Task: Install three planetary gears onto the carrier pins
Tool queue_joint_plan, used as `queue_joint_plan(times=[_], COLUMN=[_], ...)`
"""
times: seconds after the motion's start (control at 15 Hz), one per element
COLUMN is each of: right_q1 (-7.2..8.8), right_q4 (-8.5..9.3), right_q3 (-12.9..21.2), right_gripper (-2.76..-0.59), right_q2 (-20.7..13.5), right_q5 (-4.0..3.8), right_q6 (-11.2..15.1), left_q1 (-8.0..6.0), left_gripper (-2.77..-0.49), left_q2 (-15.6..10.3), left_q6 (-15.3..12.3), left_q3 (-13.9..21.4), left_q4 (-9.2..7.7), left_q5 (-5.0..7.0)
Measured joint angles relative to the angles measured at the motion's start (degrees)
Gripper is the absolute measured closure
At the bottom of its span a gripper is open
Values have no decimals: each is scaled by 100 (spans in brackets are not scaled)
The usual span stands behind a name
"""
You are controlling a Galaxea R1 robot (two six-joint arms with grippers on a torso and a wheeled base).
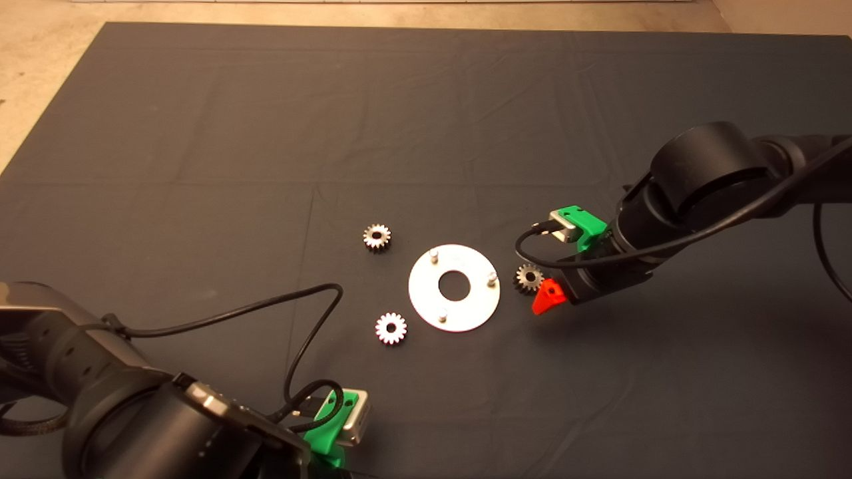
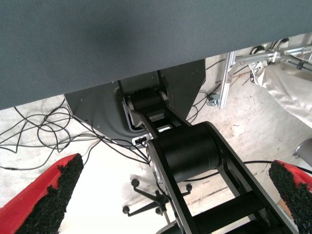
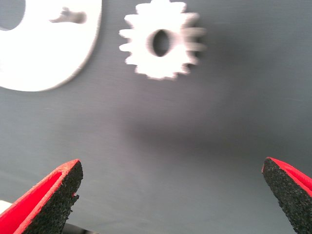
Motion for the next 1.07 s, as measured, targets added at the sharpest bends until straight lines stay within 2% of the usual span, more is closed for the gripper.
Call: queue_joint_plan(times=[0.13,0.2,0.27,0.4,0.6,0.67,0.73,0.87,1.07], right_q1=[-151,-198,-218,-221,-220,-220,-220,-220,-220], right_q4=[-157,-228,-290,-391,-470,-479,-482,-486,-490], right_q3=[-119,-165,-198,-271,-507,-579,-652,-678,-678], right_gripper=[-275,-275,-275,-275,-275,-275,-275,-275,-271], right_q2=[167,268,346,384,393,397,412,414,425], right_q5=[75,82,117,117,53,15,-57,-106,-122], right_q6=[-1,-2,-3,-68,-502,-564,-624,-642,-662], left_q1=[0,0,0,0,0,0,0,0,0], left_gripper=[-277,-277,-277,-277,-277,-277,-277,-277,-277], left_q2=[0,0,0,-2,0,-2,-2,-2,-5], left_q6=[0,0,0,0,0,0,0,0,0], left_q3=[0,0,0,0,0,0,0,0,0], left_q4=[0,2,0,0,0,0,0,0,0], left_q5=[0,1,0,4,0,0,1,1,1])
